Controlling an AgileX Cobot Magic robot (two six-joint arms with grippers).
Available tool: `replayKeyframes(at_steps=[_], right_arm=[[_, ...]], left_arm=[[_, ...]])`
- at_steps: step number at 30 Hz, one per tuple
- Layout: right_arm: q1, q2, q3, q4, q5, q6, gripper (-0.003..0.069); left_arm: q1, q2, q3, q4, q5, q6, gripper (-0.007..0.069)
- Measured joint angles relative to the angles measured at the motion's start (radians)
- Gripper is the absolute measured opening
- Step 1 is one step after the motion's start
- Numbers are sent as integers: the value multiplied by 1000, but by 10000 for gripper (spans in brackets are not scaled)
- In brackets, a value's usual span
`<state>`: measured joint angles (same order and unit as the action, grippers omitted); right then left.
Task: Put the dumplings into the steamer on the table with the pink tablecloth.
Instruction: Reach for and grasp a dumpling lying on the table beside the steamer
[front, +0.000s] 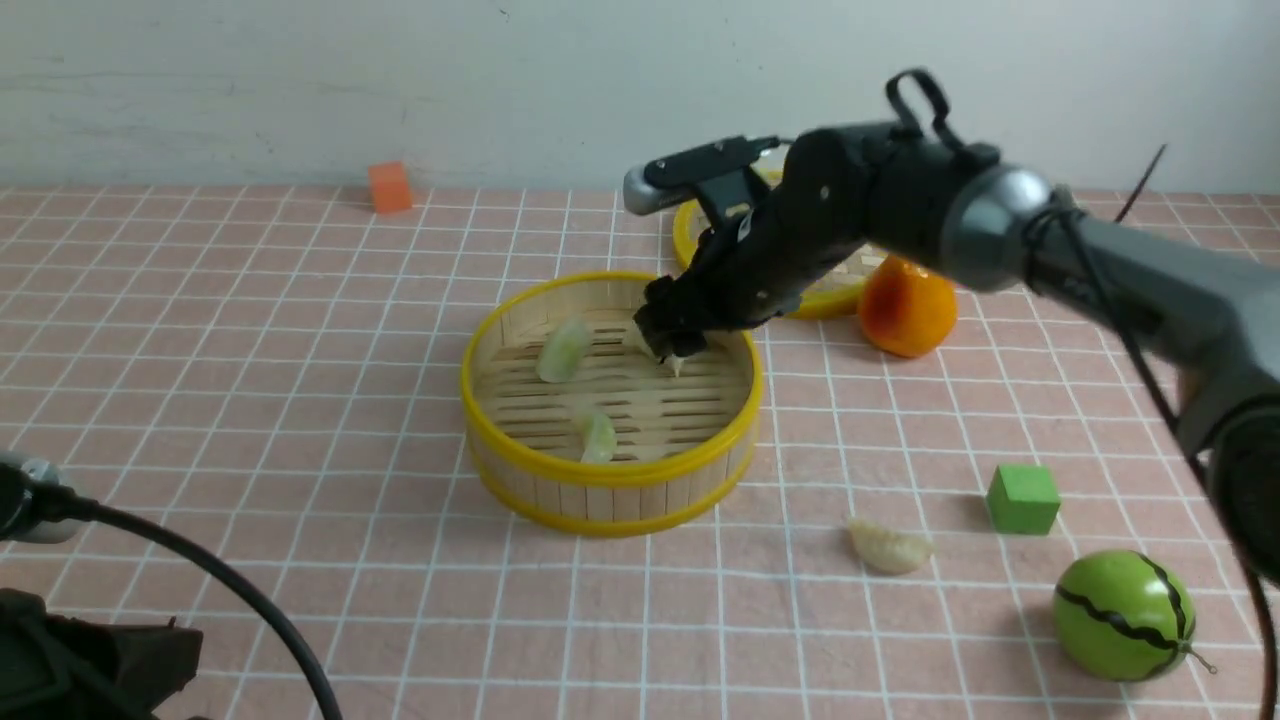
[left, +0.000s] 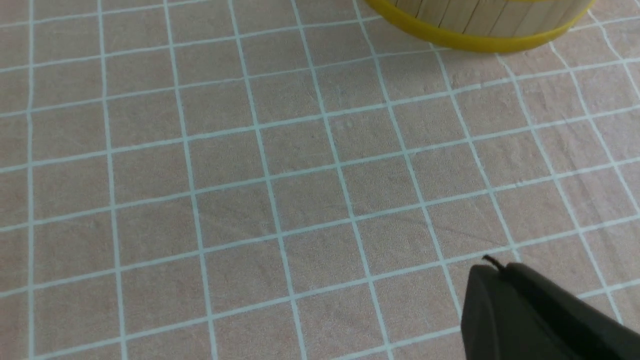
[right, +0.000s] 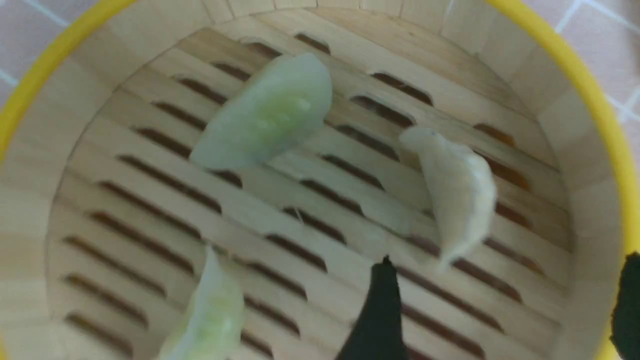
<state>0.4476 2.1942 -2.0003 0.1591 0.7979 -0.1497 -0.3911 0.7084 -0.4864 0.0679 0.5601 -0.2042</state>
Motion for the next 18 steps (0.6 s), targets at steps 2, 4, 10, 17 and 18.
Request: replayKeyframes(at_steps=[2,4,10,17,18], right_arm=[[0,-53,0,-25,73,0,591],[0,-154,0,-76,230,-3,585],[-35,-227,111,-130,418,-3,544],[-49,-195,467,-111,271,-53,537],[-49,-195,496,-111,229,-57,535]], left_arm=[[0,0,0,-6,0,0,-14],[0,0,0,-30,-1,0,-14],[0,0,0,-101,-9,0,-14],[0,0,0,-127,-9,0,-14],[0,0,0,-127,-9,0,-14]])
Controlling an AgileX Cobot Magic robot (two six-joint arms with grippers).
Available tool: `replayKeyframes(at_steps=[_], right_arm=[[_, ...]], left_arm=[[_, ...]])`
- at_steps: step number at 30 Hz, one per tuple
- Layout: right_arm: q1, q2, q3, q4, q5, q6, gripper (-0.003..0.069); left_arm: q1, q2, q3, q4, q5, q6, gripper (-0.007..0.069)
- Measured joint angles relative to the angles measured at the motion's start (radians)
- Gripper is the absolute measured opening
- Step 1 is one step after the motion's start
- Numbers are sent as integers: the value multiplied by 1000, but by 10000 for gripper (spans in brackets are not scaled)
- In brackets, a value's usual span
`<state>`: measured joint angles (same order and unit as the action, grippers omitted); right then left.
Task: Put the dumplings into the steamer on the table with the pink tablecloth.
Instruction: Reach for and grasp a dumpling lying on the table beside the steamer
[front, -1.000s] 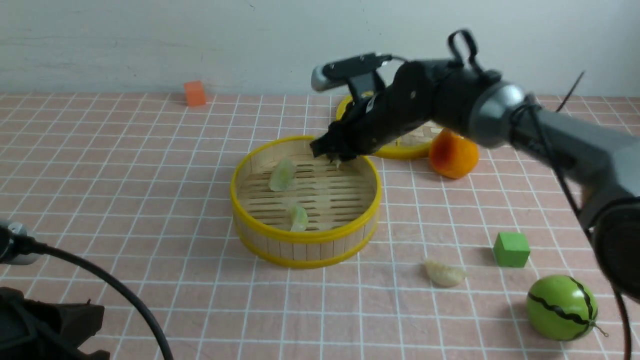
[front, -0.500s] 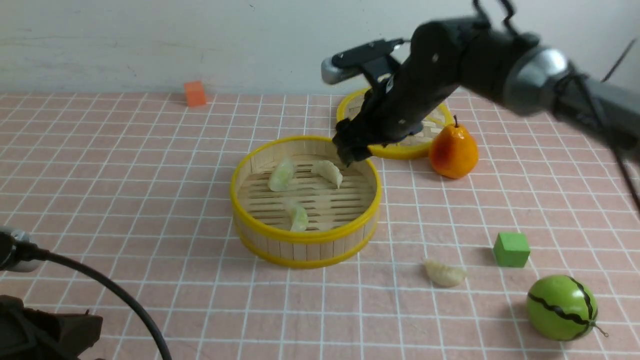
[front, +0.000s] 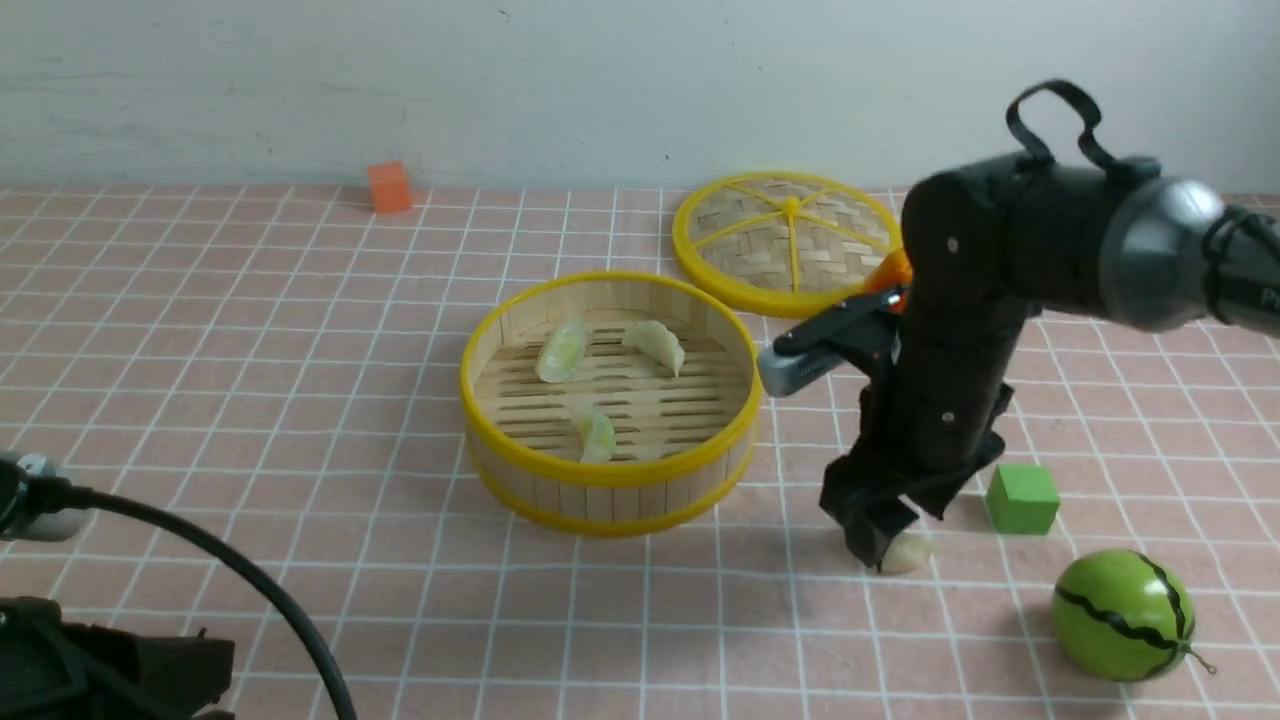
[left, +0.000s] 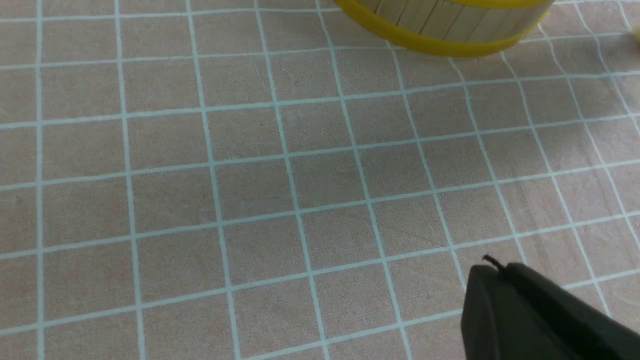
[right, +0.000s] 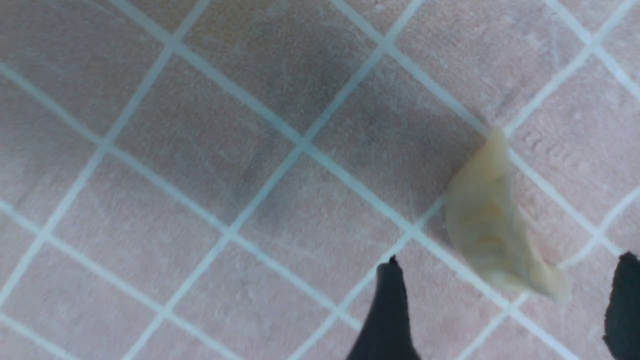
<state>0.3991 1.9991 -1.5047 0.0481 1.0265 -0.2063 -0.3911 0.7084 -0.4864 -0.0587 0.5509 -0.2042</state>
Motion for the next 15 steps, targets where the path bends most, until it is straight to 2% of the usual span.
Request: replayKeyframes(at_steps=[4,8,9,11,12,15], right_arm=[[0,5,51,0,-85,-10,490],[0,13,63,-19,-104,-16,304],[0,13,63,-23,-104,-16,281],[0,13,61,-34,-102,-21,157],[0,12,53,-34,-93,-21,129],[1,12,29,-37,-71,-22,116]], left_arm=[[0,0,0,-1,0,0,-14],[0,0,0,-1,0,0,-13],[0,0,0,-1,0,0,-13],[0,0,0,-1,0,0,-12],[0,0,0,-1,0,0,-11],[0,0,0,-1,0,0,-7]])
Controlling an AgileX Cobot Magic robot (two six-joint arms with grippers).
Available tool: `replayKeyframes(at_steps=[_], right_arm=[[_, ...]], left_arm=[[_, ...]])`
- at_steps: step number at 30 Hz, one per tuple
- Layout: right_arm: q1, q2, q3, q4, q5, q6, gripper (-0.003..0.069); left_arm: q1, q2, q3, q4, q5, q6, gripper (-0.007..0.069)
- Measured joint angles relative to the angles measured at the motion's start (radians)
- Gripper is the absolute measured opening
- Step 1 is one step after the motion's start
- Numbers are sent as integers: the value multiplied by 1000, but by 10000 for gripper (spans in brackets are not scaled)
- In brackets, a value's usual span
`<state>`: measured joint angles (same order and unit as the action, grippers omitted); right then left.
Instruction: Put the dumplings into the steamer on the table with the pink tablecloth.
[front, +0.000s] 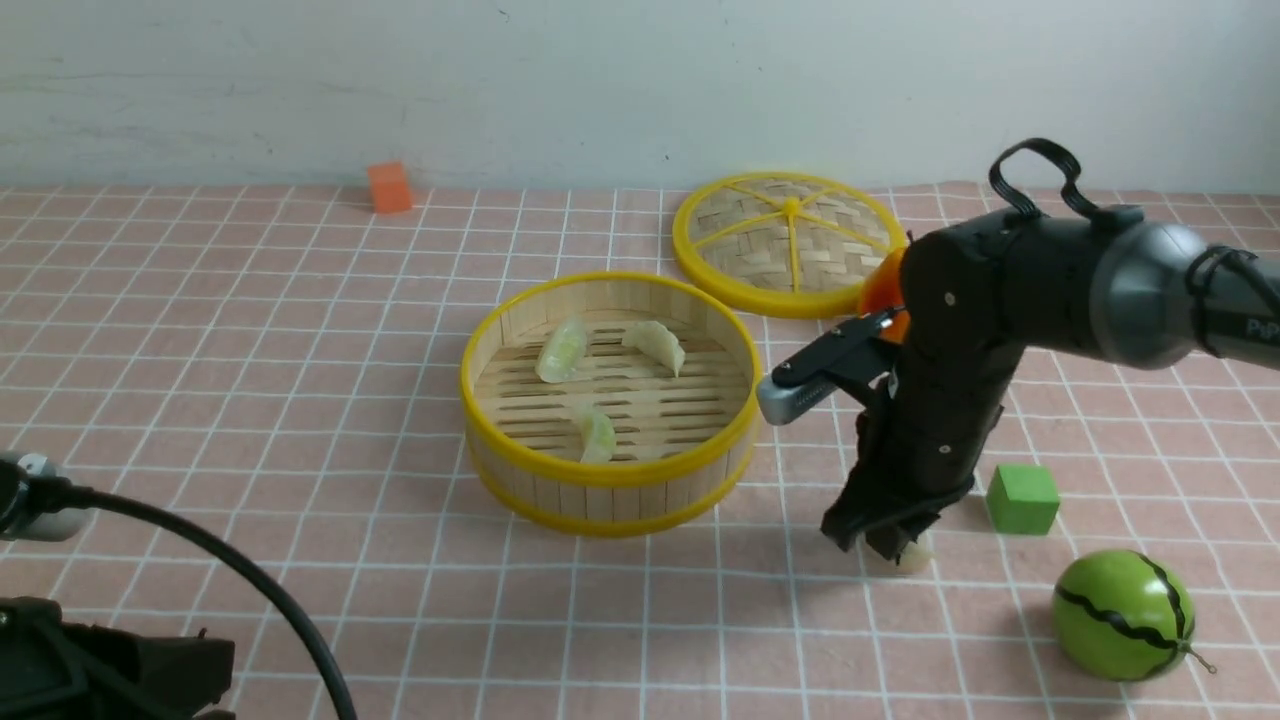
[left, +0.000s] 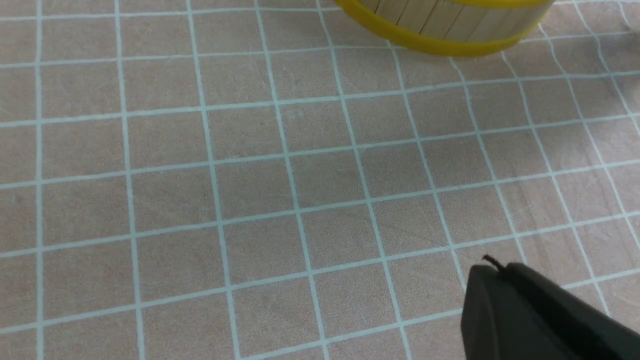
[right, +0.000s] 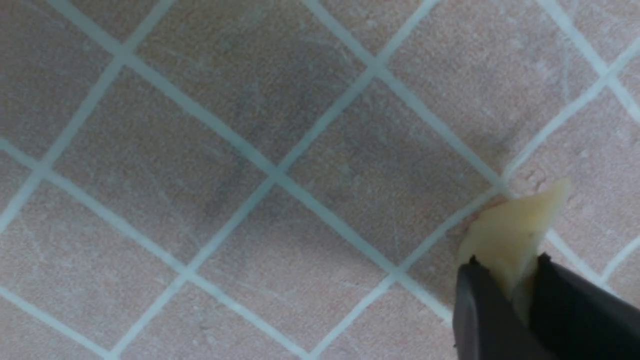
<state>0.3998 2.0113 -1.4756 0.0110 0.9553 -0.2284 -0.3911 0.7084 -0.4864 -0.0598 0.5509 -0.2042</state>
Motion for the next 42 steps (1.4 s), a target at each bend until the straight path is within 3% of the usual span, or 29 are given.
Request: replayKeyframes(at_steps=[7,12,17,21,24,27,31,34,38,41,42], right_arm=[[0,1,-181,35,213,0,112],[0,1,-385,167,258,-9,108],[6,7,-454,383,85,-80,104],[22,49,-459,439,-3,-126,83],[30,148,-459,447,-83,-130,27],[30,210,-457,447,-124,-130,60],[30,267,-455,447,-136,-106,279],[30,254,-455,446,-135,-93,382],[30,181,-466,418,-94,-93,386],[30,125,-502,372,-35,-93,340],[30,65,-551,325,45,-93,286]], left_arm=[[0,0,0,0,0,0,-1],[0,0,0,2,-1,0,3],[0,0,0,2,-7,0,4],[0,0,0,2,-14,0,8],[0,0,0,2,-15,0,12],[0,0,0,2,-20,0,15],[0,0,0,3,-23,0,17],[0,0,0,3,-23,0,19],[0,0,0,3,-24,0,21],[0,0,0,3,-26,0,26],[0,0,0,3,-28,0,29]])
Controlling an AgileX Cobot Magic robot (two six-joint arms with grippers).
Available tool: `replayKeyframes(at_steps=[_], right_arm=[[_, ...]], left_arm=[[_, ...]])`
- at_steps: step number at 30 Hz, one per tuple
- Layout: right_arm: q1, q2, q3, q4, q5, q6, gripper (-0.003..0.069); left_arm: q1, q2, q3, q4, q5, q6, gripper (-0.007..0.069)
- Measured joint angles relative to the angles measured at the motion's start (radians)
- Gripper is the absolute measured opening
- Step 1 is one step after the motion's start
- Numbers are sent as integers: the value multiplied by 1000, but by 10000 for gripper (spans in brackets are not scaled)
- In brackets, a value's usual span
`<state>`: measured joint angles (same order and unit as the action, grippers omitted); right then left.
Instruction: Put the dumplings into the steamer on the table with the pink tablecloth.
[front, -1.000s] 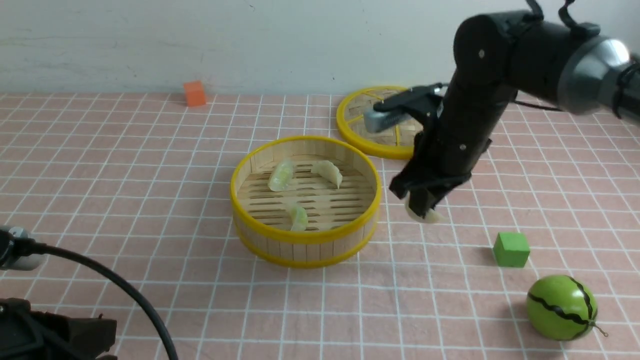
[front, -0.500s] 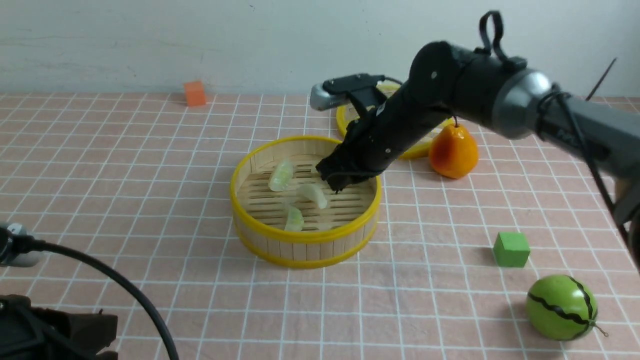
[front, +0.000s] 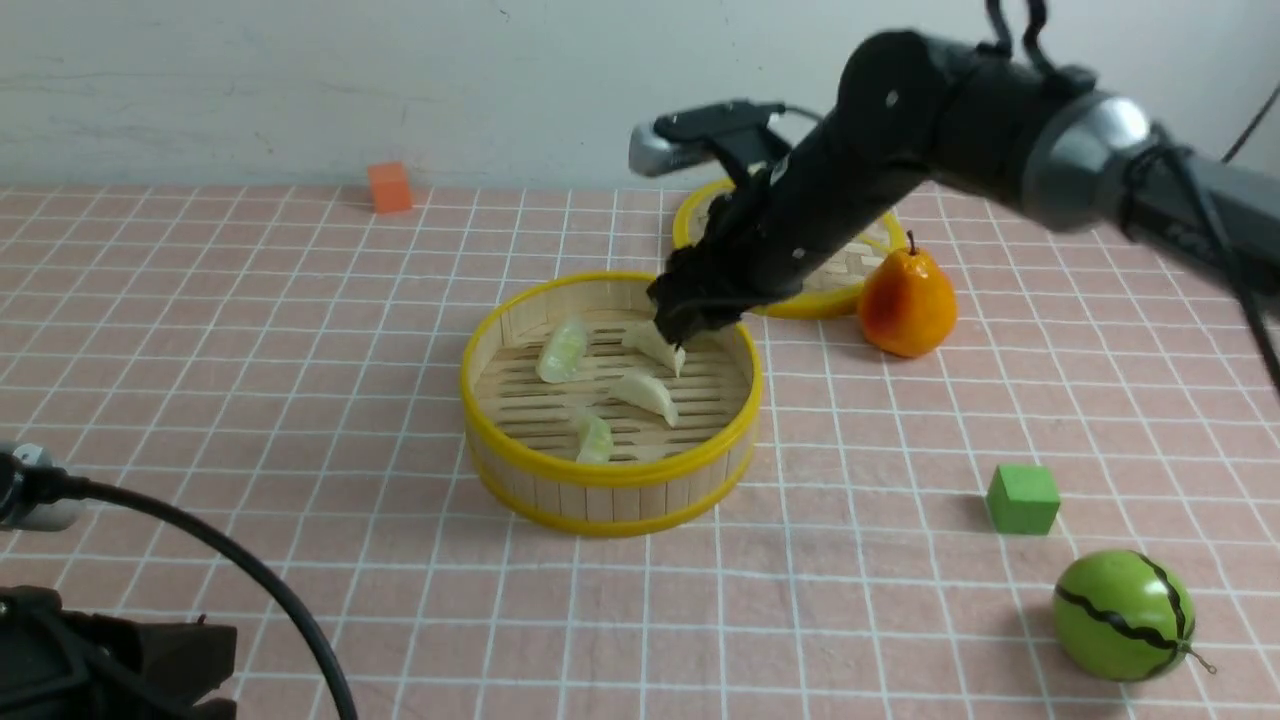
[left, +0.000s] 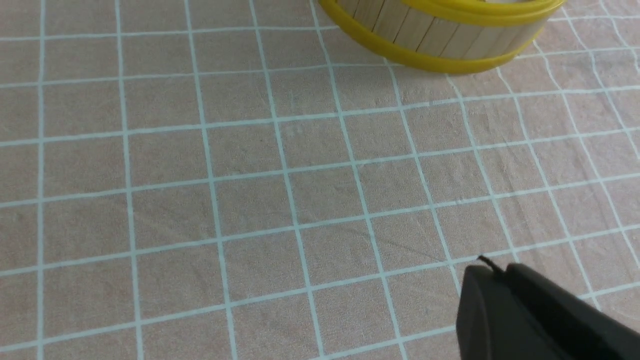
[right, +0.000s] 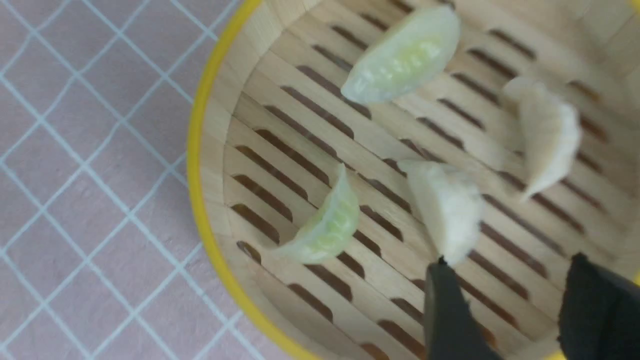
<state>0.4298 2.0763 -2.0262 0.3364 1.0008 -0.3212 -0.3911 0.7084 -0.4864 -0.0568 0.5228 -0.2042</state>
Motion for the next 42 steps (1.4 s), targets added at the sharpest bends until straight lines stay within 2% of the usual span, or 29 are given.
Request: replayKeyframes(at_steps=[1,2,4,7,9,15,18,19,20,22,24,26,30,33,36,40,42], right_arm=[[0,-37,-32,-33,54,0,247],[0,-44,-39,-40,65,0,239],[0,-143,-112,-125,188,0,141],[-14,-296,-147,-230,237,29,20],[-25,-343,-145,-261,246,54,-8],[-82,-626,73,-362,253,145,-15],[-88,-815,362,-372,206,178,-11],[-88,-826,380,-372,189,180,-10],[-88,-916,532,-370,110,191,-10],[-88,-983,652,-360,50,200,-10],[-88,-1111,896,-317,-132,209,-8],[-88,-1166,1016,-292,-221,210,-6],[-88,-1305,1403,-164,-516,210,-3],[-88,-1347,1524,-92,-601,210,-1],[-88,-1393,1636,53,-673,210,1],[-88,-1402,1658,206,-684,227,5],[-88,-1403,1661,233,-694,210,8]], left_arm=[[0,0,0,0,-1,0,29],[0,0,0,0,-1,0,29],[0,0,0,1,-1,0,29],[0,0,0,1,-1,0,33],[0,0,0,3,-1,0,35],[0,0,0,3,-1,0,39],[0,0,0,3,-1,0,42],[0,0,0,3,-1,0,43],[0,0,0,3,-1,0,46],[0,0,0,3,-1,0,48],[0,0,0,3,-1,0,50],[0,0,0,3,-1,0,50],[0,0,0,3,-1,0,55],[0,0,0,3,-1,0,57],[0,0,0,3,-1,0,57],[0,0,0,3,-1,0,57],[0,0,0,3,-1,0,60]])
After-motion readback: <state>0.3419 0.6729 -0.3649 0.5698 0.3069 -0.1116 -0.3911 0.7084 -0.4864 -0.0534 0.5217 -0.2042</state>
